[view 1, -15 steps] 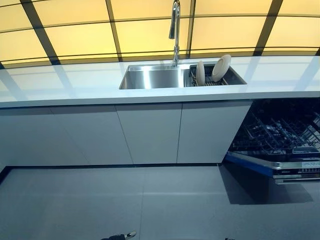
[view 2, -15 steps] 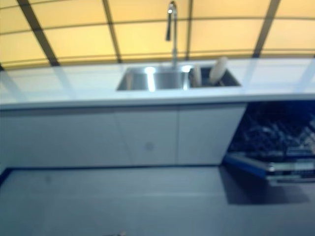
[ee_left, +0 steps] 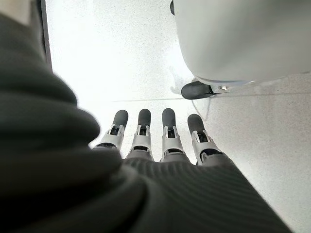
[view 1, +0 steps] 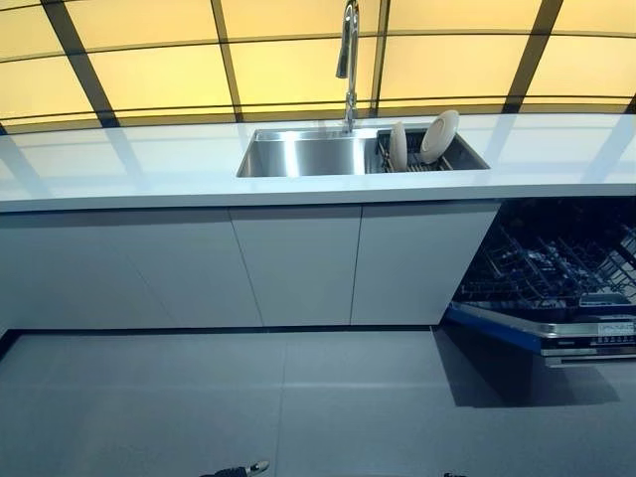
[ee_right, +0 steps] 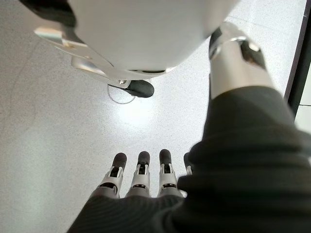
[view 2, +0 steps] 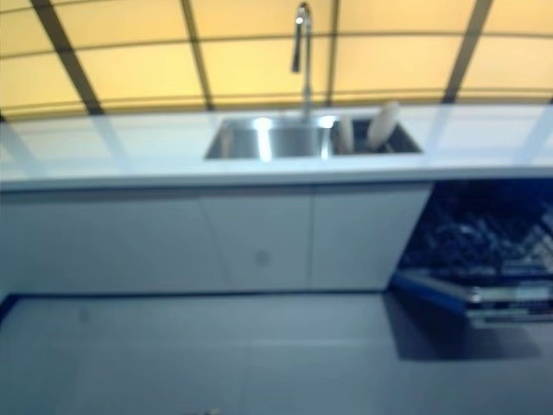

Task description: Take plates into dishwasher

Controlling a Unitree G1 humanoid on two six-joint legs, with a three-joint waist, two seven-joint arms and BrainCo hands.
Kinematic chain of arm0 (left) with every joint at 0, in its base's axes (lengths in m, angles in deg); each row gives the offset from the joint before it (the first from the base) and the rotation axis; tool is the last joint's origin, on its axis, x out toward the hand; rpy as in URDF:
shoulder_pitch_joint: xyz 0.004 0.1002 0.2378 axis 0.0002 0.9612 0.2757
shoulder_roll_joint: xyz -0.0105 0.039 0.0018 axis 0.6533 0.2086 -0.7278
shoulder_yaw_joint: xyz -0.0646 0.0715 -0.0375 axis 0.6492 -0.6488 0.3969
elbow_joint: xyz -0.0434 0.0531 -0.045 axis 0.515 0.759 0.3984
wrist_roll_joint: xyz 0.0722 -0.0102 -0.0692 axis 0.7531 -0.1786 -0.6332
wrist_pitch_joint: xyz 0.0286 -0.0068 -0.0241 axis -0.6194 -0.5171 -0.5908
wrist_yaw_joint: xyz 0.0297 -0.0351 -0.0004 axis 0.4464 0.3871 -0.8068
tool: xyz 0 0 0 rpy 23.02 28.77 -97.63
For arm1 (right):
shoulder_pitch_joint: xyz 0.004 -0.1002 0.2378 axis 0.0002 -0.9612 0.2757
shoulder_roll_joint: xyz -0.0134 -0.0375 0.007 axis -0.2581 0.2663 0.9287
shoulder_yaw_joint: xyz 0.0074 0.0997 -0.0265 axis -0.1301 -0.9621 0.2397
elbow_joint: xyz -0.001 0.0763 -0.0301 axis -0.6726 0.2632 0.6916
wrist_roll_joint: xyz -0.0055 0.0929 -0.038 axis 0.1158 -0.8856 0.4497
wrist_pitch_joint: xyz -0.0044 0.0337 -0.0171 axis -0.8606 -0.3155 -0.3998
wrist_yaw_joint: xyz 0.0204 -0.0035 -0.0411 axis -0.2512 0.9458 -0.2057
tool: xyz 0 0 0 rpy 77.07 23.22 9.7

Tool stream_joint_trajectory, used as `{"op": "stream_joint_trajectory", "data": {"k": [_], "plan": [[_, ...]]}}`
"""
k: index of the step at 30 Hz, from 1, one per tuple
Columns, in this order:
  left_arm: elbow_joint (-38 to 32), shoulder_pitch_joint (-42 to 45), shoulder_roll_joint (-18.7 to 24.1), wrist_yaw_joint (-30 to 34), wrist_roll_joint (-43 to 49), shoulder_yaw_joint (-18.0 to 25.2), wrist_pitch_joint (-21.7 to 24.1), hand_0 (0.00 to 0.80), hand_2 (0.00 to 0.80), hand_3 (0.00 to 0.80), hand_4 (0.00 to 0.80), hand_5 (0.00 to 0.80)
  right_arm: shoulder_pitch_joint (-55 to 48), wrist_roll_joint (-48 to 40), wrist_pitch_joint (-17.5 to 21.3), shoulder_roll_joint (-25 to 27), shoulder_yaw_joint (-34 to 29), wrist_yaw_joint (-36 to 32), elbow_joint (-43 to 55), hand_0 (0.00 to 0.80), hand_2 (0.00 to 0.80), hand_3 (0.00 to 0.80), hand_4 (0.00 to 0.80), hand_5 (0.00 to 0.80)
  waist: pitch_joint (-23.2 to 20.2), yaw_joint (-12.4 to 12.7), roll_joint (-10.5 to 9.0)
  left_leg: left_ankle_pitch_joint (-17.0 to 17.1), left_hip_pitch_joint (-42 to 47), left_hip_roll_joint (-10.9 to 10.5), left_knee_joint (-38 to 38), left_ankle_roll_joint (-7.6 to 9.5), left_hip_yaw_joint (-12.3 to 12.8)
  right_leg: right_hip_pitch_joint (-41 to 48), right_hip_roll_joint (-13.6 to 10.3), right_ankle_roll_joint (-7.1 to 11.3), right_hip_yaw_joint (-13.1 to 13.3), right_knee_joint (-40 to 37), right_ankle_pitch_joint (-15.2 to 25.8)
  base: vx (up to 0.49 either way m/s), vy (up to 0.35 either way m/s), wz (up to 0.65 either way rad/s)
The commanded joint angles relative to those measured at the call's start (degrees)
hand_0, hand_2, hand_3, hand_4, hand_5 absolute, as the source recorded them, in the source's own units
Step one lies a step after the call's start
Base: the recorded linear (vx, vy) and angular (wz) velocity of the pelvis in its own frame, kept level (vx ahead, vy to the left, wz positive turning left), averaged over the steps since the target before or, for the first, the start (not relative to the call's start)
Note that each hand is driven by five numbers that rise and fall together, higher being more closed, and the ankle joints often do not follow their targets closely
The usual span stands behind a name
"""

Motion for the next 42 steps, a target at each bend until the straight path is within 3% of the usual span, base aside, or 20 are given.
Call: {"op": "stream_joint_trajectory", "data": {"k": [1, 12, 19, 22, 24, 26, 28, 30, 32, 33, 37, 40, 42], "plan": [[4.3, -2.9, -2.3, -0.1, -0.2, 0.6, 0.2, 0.000, 0.000, 0.000, 0.000, 0.000, 2.8, 0.3, -0.6, -2.0, 1.0, -0.8, -3.2, 0.000, 0.000, 0.000, 0.000, 0.000, 2.6, -0.4, -1.86, -1.7, 1.2, -4.8, 0.2, 4.41, 1.1, 1.3, 1.5, 0.80, 1.6, 1.7, -1.2, 0.000, 0.000, 0.00], [5.4, -2.9, -2.8, -0.9, 0.5, 1.1, 0.2, 0.000, 0.000, 0.000, 0.000, 0.000, 3.0, 0.7, -1.5, -2.8, 1.6, 0.2, -3.2, 0.000, 0.000, 0.000, 0.000, 0.000, 2.4, -0.5, -2.23, -2.1, 1.8, -4.8, 0.2, 4.60, 1.4, 1.6, 1.9, 0.60, 2.1, 1.7, -1.4, 0.003, -0.008, 0.00], [5.9, -2.8, -2.3, -2.4, -1.2, 2.0, 0.2, 0.000, 0.000, 0.000, 0.000, 0.000, 3.3, -0.1, -2.9, -3.2, 1.5, 1.4, -3.5, 0.000, 0.000, 0.000, 0.000, 0.000, 3.3, -0.9, -2.50, -2.8, 1.4, -4.5, 3.0, 5.13, 1.1, 0.6, 2.9, -0.71, 3.3, 5.6, -3.3, 0.013, -0.072, -0.02], [5.7, -3.0, -2.4, -4.4, -7.6, 4.2, 0.7, 0.000, 0.000, 0.000, 0.000, 0.000, 3.8, 1.1, -3.9, -2.6, 1.5, 0.1, -3.7, 0.000, 0.000, 0.000, 0.000, 0.000, 4.2, -0.7, -3.25, -4.3, 0.7, -3.8, 7.6, 4.80, 0.6, 1.0, 3.0, -1.72, 3.4, 6.1, -3.7, 0.032, -0.088, -0.03], [5.6, -3.0, -2.6, -5.4, -11.5, 6.3, 1.3, 0.000, 0.000, 0.000, 0.000, 0.000, 4.4, 1.0, -4.2, -2.5, 1.6, 0.1, -4.3, 0.000, 0.000, 0.000, 0.000, 0.000, 5.1, -0.4, -4.60, -5.4, -2.4, -3.1, 18.5, 4.58, 1.2, 0.7, 2.0, -3.29, 2.9, 7.6, -4.6, 0.059, -0.085, -0.11], [5.6, -2.5, -2.4, -5.1, -13.2, 8.0, 1.8, 0.000, 0.000, 0.000, 0.000, 0.000, 4.6, 3.1, -5.0, -2.0, 2.2, 0.0, -3.9, 0.000, 0.000, 0.000, 0.000, 0.000, 6.7, 1.0, -4.85, -1.8, -8.4, -3.4, 26.2, 4.44, -0.8, 0.6, 2.1, -4.54, 3.2, 9.2, -5.0, 0.084, -0.034, -0.14], [5.5, -1.9, -2.6, -5.1, -14.0, 8.5, 2.0, 0.000, 0.000, 0.000, 0.000, 0.000, 5.0, 4.7, -4.6, -1.3, 2.8, -1.0, -4.5, 0.000, 0.000, 0.000, 0.000, 0.000, 8.6, 2.8, -3.60, 1.6, -13.6, -4.3, 23.6, 3.71, -1.2, 1.8, 3.4, -4.23, 5.7, 10.4, -6.1, 0.163, 0.080, -0.35], [5.5, -1.3, -2.5, -4.4, -13.5, 8.5, 1.8, 0.000, 0.000, 0.000, 0.000, 0.000, 5.2, 4.6, -4.1, -0.9, 2.5, -2.2, -5.1, 0.000, 0.000, 0.000, 0.000, 0.000, 9.7, 4.2, -1.54, 6.1, -15.8, -3.4, 15.7, 1.97, 0.0, 3.8, 4.9, -3.67, 6.4, 10.3, -7.5, 0.291, 0.129, -0.53], [5.8, -0.4, -2.5, -4.8, -15.4, 8.3, 1.2, 0.000, 0.000, 0.000, 0.000, 0.000, 5.1, 5.2, -4.8, -0.6, 2.1, -3.0, -5.6, 0.000, 0.000, 0.000, 0.000, 0.000, 10.4, 6.5, -0.05, 13.4, -18.8, -3.5, 5.4, -0.32, -2.3, 8.3, 5.8, -3.29, 9.2, 9.0, -9.0, 0.474, 0.176, -0.36], [6.1, 0.5, -3.0, -5.3, -16.6, 9.1, 0.8, 0.000, 0.000, 0.000, 0.000, 0.000, 5.0, 5.1, -4.6, -0.2, 1.2, -2.5, -6.7, 0.000, 0.000, 0.000, 0.000, 0.000, 10.1, 7.9, 0.22, 14.5, -20.9, -3.0, 1.8, -0.88, -2.4, 11.4, 5.4, -2.89, 11.1, 8.0, -10.5, 0.498, 0.206, -0.65], [6.6, 1.1, -3.4, -5.0, -15.2, 10.2, -0.2, 0.000, 0.000, 0.000, 0.000, 0.000, 4.8, 5.9, -4.5, -0.1, -0.9, -1.3, -8.1, 0.000, 0.000, 0.000, 0.000, 0.000, 8.5, 8.3, -0.20, 12.1, -19.9, -2.1, 2.8, 0.55, 1.9, 14.8, 2.5, -1.02, 10.2, 8.3, -13.0, 0.322, 0.174, -0.39], [7.3, 1.2, -2.7, -5.7, -14.4, 9.7, 0.6, 0.000, 0.000, 0.000, 0.000, 0.000, 4.7, 6.1, -3.8, -0.9, -1.6, -1.4, -7.9, 0.000, 0.000, 0.000, 0.000, 0.000, 7.0, 9.1, -0.80, 10.0, -18.8, -1.4, 4.1, 1.13, 1.5, 15.7, 0.1, -0.01, 6.7, 9.1, -14.1, 0.383, 0.128, 0.17], [6.6, 0.3, -1.3, -5.7, -12.4, 9.8, 0.3, 0.000, 0.000, 0.000, 0.000, 0.000, 4.3, 7.2, -3.7, -1.8, -0.9, -1.4, -6.7, 0.000, 0.000, 0.000, 0.000, 0.000, 5.5, 9.7, -1.75, 8.8, -17.9, -2.1, 5.1, 2.15, 1.1, 15.9, -1.3, 0.77, 4.2, 9.1, -13.1, 0.316, 0.110, 0.20]]}}
